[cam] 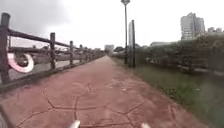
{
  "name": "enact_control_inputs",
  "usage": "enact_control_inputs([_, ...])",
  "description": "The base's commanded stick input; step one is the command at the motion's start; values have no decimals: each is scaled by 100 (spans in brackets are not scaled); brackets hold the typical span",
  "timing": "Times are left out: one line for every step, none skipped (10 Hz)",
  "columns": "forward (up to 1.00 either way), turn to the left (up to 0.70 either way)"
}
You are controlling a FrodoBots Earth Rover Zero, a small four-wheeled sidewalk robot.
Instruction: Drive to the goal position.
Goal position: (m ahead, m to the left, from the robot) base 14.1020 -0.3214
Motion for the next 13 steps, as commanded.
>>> enact_control_inputs([70,0])
enact_control_inputs([70,0])
enact_control_inputs([70,2])
enact_control_inputs([70,1])
enact_control_inputs([70,7])
enact_control_inputs([70,21])
enact_control_inputs([70,32])
enact_control_inputs([70,29])
enact_control_inputs([70,6])
enact_control_inputs([70,6])
enact_control_inputs([70,17])
enact_control_inputs([70,22])
enact_control_inputs([70,1])
